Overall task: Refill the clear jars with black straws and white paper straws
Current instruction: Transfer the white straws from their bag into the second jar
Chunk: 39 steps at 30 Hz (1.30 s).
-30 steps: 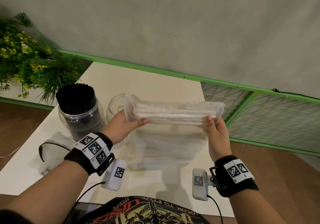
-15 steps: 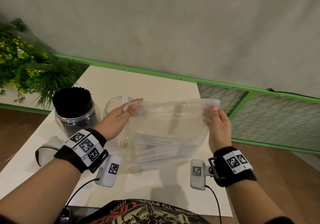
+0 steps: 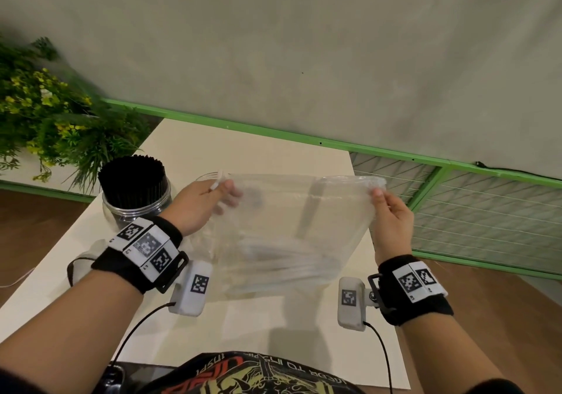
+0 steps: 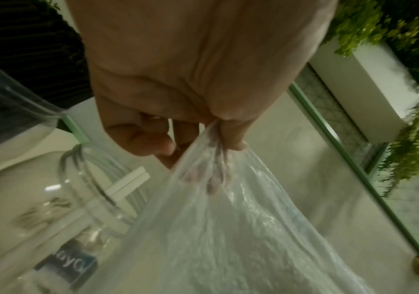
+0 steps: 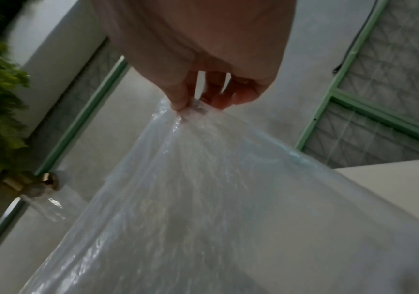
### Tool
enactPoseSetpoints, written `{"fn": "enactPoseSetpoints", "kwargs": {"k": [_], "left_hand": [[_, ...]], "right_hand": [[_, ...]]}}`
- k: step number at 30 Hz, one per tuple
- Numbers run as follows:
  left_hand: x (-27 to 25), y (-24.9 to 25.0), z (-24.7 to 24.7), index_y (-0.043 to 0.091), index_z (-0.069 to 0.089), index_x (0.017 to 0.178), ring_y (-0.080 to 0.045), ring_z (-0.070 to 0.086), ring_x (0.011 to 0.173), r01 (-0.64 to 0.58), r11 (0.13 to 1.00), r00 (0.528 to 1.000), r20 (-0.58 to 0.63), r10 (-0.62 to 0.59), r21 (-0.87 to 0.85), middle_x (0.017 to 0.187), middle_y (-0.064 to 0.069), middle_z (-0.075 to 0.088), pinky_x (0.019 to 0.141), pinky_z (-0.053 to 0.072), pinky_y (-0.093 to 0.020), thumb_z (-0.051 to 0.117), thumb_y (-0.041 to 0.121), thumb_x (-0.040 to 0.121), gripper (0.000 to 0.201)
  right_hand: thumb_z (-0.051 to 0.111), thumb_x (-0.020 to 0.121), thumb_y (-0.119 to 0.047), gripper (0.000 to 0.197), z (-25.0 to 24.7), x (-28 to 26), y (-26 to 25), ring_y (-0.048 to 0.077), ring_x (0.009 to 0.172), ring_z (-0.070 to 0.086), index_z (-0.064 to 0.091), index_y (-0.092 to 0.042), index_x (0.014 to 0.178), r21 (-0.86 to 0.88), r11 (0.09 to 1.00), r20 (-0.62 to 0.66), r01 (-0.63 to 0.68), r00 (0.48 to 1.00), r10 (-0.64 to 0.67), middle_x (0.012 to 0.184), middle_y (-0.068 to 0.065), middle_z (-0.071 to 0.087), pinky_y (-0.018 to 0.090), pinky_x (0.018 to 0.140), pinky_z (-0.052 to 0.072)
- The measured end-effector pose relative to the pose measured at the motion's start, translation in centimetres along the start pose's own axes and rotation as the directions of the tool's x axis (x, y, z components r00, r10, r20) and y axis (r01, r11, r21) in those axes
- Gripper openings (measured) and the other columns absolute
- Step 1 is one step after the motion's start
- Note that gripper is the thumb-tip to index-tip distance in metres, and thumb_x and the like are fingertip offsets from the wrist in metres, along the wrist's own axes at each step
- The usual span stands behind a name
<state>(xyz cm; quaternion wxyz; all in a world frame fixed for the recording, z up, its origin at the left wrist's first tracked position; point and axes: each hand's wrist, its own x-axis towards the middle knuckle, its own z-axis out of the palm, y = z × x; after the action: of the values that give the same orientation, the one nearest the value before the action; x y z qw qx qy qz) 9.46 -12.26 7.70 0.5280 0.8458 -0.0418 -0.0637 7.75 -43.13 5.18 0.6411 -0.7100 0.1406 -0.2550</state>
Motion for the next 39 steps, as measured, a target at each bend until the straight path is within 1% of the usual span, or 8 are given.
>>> {"fn": "enactPoseSetpoints", "kwargs": {"k": [7, 15, 19, 23, 25, 28, 33, 39], "left_hand": [[0.5, -1.5, -0.9, 0.021, 0.070, 0.089, -0.010, 0.060, 0.080, -0.001, 0.984, 0.993, -0.114, -0.020, -0.181, 0.090, 0.003, 0.069, 0.055, 0.050, -0.016, 0.066, 0.022, 0.089, 0.004], [0.9, -0.9, -1.1, 0.020, 0.071, 0.085, -0.006, 0.061, 0.073, -0.094, 0.960, 0.986, -0.158, 0.053, -0.264, 0.080, 0.001, 0.068, 0.060, 0.052, -0.021, 0.067, 0.014, 0.088, 0.008], [0.7, -1.1, -0.8, 0.018, 0.071, 0.086, -0.009, 0.060, 0.076, -0.068, 0.955, 0.996, -0.070, 0.050, -0.289, 0.081, 0.000, 0.065, 0.064, 0.055, -0.019, 0.065, 0.006, 0.089, 0.013], [0.2, -1.0, -0.3, 0.019, 0.071, 0.087, -0.002, 0.063, 0.076, -0.093, 0.947, 0.995, -0.047, 0.083, -0.307, 0.085, 0.003, 0.067, 0.067, 0.055, -0.017, 0.064, 0.005, 0.089, 0.016], [0.0, -0.5, -0.1, 0.020, 0.071, 0.088, 0.001, 0.064, 0.075, -0.110, 0.936, 0.994, -0.031, 0.106, -0.333, 0.085, 0.003, 0.067, 0.069, 0.054, -0.016, 0.063, 0.005, 0.089, 0.017], [-0.4, 0.1, 0.3, 0.017, 0.071, 0.089, -0.003, 0.062, 0.077, -0.138, 0.933, 0.990, -0.029, 0.136, -0.333, 0.086, -0.001, 0.064, 0.071, 0.054, -0.016, 0.064, 0.004, 0.089, 0.014], [-1.4, -1.0, 0.1, 0.022, 0.069, 0.095, 0.000, 0.061, 0.081, -0.165, 0.938, 0.986, -0.070, 0.150, -0.305, 0.093, 0.004, 0.066, 0.075, 0.054, -0.017, 0.064, 0.009, 0.090, 0.016], [-3.5, -6.7, -1.8, 0.023, 0.053, 0.131, -0.009, 0.054, 0.114, 0.127, 0.980, 0.976, -0.158, -0.151, -0.150, 0.126, 0.005, 0.059, 0.099, 0.042, -0.023, 0.058, 0.043, 0.088, 0.048]], "right_hand": [[0.056, 0.092, -0.043, 0.017, -0.1, 0.5, 0.3, 0.030, 0.091, 0.057, 0.066, -0.030, 0.091, -0.183, 0.978, -0.030, 0.103, 0.993, -0.110, 0.099, 0.009, 0.062, 0.052, 0.092, 0.049], [0.054, 0.097, -0.030, 0.009, 0.2, 1.1, 0.1, 0.010, 0.063, 0.054, 0.058, -0.030, 0.088, -0.131, 0.986, -0.107, 0.101, 0.988, -0.115, 0.091, 0.005, 0.058, 0.038, 0.067, 0.050], [0.058, 0.093, -0.016, 0.033, 1.0, -0.8, -0.8, 0.004, 0.085, 0.050, 0.047, -0.020, 0.124, -0.277, 0.918, -0.099, 0.282, 0.942, -0.319, 0.128, 0.011, 0.040, 0.023, 0.081, 0.050], [0.070, 0.084, -0.026, 0.067, 4.0, -4.0, -2.2, 0.022, 0.130, 0.036, 0.036, -0.014, 0.140, -0.389, 0.593, 0.324, 0.705, 0.707, -0.628, 0.142, 0.009, 0.031, 0.041, 0.111, 0.034], [0.074, 0.076, -0.045, 0.090, 6.0, -4.9, -2.6, 0.025, 0.141, 0.023, 0.025, -0.018, 0.147, -0.432, 0.428, 0.562, 0.794, 0.608, -0.561, 0.151, 0.008, 0.027, 0.044, 0.117, 0.018], [0.075, 0.065, -0.060, 0.117, 8.6, -5.1, -2.3, 0.027, 0.145, 0.018, 0.004, -0.025, 0.151, -0.579, 0.261, 0.740, 0.773, 0.632, -0.229, 0.150, 0.003, 0.035, 0.050, 0.117, 0.001], [0.076, 0.077, -0.028, 0.021, 10.1, -3.9, -0.8, 0.031, 0.091, 0.062, 0.068, -0.018, 0.095, -0.527, 0.194, 0.808, 0.827, 0.559, -0.186, 0.086, 0.000, 0.067, 0.049, 0.108, 0.029], [0.077, 0.078, -0.023, 0.013, 8.6, -1.8, -1.6, 0.031, 0.071, 0.058, 0.068, -0.015, 0.077, -0.515, 0.199, 0.786, 0.834, 0.552, -0.279, 0.070, 0.000, 0.056, 0.053, 0.095, 0.041]]}}
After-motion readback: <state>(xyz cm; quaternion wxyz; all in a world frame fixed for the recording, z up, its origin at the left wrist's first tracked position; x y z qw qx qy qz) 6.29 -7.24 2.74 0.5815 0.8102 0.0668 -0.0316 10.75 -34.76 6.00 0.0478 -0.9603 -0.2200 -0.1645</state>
